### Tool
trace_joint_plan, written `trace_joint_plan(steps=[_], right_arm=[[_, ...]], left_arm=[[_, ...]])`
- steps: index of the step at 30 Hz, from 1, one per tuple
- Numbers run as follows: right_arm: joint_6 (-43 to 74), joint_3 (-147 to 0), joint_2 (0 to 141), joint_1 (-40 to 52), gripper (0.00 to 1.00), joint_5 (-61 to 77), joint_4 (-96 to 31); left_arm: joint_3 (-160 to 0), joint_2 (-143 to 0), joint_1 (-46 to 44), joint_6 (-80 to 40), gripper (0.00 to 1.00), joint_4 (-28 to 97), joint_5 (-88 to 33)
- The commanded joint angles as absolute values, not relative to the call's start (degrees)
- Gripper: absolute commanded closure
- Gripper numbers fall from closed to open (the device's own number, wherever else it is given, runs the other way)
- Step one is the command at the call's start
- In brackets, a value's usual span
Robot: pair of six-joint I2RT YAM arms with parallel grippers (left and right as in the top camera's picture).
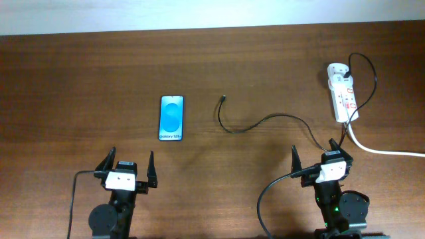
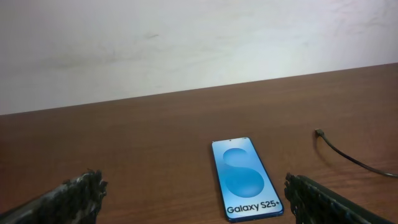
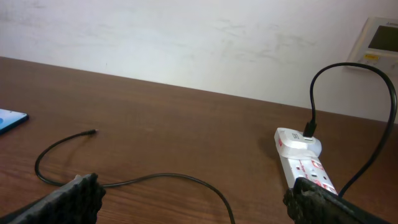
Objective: Plug charger to phone and switch on socket
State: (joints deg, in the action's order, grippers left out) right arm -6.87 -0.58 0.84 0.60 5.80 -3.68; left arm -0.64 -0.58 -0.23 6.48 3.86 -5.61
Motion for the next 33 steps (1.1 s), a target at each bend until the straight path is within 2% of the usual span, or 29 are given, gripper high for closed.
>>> trace_joint_plan(steps=[1,11,24,28,33], right_arm=[[-7.07,-0.32,0.32,1.13,0.02,5.3,-4.1],[-7.07,-0.32,0.32,1.13,0.02,5.3,-4.1],[-7.07,-0.32,0.32,1.13,0.02,5.3,-4.1],[-7.07,-0.32,0.32,1.13,0.02,5.26,-4.1],[-7.07,-0.32,0.32,1.13,0.02,5.3,-4.1]], left_arm=[[-0.51,-0.36,0.05,7.38,0.01,4.19,-5.61],[-1.54,-1.69,0.08,4.78,0.01,2.07,-8.36],[-10.22,-15.22,0.08,3.31,0.01,-8.12,-8.4],[-15.97,-22.15,0.08,3.31,0.01,-8.05,-8.4],[-32.64,-40.42,0.05,4.86,0.01,-1.06,-14.33]])
